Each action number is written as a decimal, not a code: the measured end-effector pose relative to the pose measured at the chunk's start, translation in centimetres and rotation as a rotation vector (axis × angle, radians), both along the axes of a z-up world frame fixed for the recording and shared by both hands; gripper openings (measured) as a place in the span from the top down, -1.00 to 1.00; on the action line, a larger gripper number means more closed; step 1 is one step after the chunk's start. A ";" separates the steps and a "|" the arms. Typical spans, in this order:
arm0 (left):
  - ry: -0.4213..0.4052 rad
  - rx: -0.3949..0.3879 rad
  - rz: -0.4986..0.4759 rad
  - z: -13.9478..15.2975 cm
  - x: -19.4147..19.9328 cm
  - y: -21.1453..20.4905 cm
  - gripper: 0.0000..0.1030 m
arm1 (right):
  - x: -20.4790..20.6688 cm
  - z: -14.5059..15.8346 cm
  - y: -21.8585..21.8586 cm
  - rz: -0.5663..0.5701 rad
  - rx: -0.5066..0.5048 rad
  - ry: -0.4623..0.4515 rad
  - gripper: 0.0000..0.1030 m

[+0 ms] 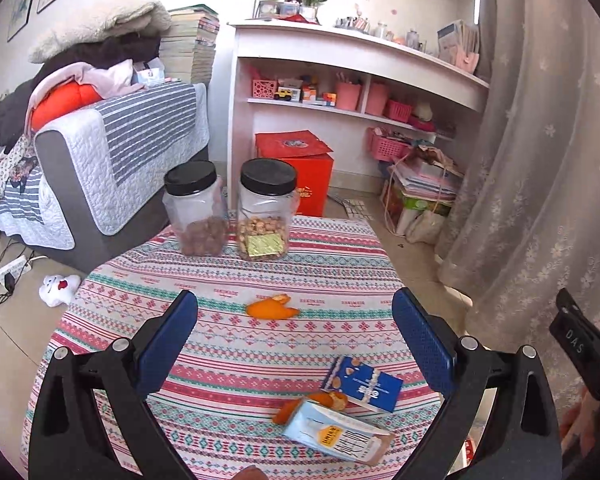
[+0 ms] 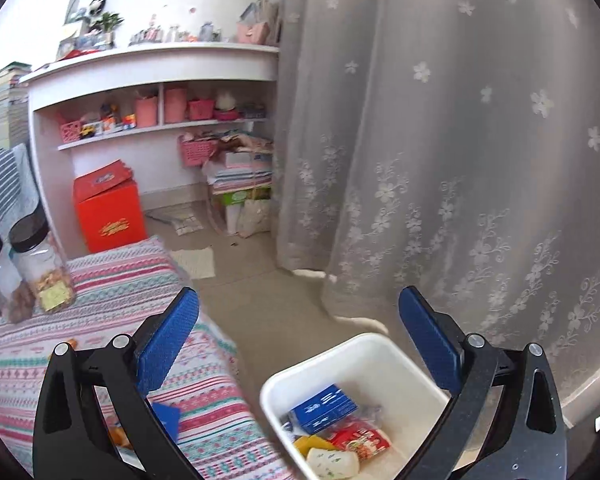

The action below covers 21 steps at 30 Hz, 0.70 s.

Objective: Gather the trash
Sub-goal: 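Grasp the orange peel on the table with the right gripper and lift it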

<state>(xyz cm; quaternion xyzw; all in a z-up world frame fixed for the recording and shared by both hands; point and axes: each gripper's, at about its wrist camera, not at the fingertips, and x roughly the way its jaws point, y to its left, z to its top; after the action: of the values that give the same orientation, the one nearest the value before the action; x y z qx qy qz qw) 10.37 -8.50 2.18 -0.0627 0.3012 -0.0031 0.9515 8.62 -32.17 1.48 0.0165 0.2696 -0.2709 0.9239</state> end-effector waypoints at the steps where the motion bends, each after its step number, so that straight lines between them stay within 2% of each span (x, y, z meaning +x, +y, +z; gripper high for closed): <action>1: 0.008 0.000 0.011 0.0 0.0 1.0 -0.84 | 0.8 -0.6 1.1 0.031 0.015 0.031 -0.87; 6: 0.072 -0.013 0.087 -0.7 0.3 6.2 -0.84 | 4.5 -3.3 5.5 0.182 0.101 0.176 -0.87; 11: 0.118 -0.069 0.163 -0.6 0.1 11.9 -0.84 | 9.2 -7.2 9.1 0.335 0.357 0.381 -0.86; 16: 0.102 -0.113 0.224 0.5 -0.4 16.2 -0.84 | 13.8 -11.4 13.3 0.375 0.594 0.515 -0.85; 21: 0.095 -0.166 0.262 1.4 -0.8 19.4 -0.84 | 17.2 -15.4 15.8 0.266 0.721 0.580 -0.62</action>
<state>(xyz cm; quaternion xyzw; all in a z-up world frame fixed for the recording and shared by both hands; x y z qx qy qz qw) 9.53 10.91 3.60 -0.1801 0.3339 0.0990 0.9199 25.85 -16.41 -13.93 0.2247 0.5925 -0.0331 0.7729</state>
